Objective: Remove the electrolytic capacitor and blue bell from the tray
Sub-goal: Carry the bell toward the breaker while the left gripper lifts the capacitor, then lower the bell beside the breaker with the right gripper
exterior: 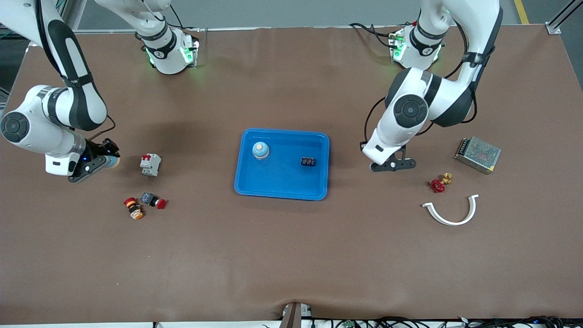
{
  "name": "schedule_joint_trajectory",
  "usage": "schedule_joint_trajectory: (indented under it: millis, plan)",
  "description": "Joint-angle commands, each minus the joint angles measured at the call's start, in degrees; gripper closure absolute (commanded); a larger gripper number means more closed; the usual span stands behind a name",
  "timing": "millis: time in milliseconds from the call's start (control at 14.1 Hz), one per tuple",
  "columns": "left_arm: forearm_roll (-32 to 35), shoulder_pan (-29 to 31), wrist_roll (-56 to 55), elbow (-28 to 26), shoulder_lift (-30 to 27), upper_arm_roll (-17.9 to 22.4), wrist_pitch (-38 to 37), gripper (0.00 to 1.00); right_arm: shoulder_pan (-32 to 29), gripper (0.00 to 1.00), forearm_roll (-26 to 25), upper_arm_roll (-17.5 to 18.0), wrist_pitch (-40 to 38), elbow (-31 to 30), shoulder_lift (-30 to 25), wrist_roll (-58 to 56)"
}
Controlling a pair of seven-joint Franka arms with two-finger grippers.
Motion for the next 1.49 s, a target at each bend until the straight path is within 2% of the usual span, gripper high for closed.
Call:
schedule_joint_trajectory:
  millis: [0,426,852,1065,1277,1348,1419]
  plan:
    - [-0.16,1.52,5.33,-6.37,-4.15,-0.50,3.46,1.00,-0.88,0.67,-0.68,1.21,6.44,-3.09,1.35,-0.53]
    - [-0.07,0.82,10.69,-17.36,-3.45,-0.76,21.37,1.00,-0.80,0.65,-0.06,1.30,10.95,-3.45,5.05,-0.44]
    - [0.10,0.82,13.08,-17.63,-0.82,-1.29,23.06,1.00,-0.88,0.65,0.29,1.48,13.23,-3.45,6.63,-0.27]
    - [0.10,0.64,13.08,-17.98,2.52,-1.29,28.68,1.00,-0.88,0.65,0.29,1.48,13.50,-3.37,7.16,-0.18]
    - [0.10,0.64,13.08,-18.42,2.62,-1.29,29.57,1.00,-0.80,0.64,0.37,1.48,14.20,-3.37,7.60,-0.09]
    - [0.19,0.73,13.08,-18.42,2.62,-1.29,29.57,1.00,-0.80,0.62,0.29,1.48,14.20,-3.37,7.51,0.00]
    - [0.28,0.73,13.08,-18.42,2.62,-1.29,29.57,1.00,-0.80,0.54,0.29,1.48,14.20,-3.28,7.60,0.00]
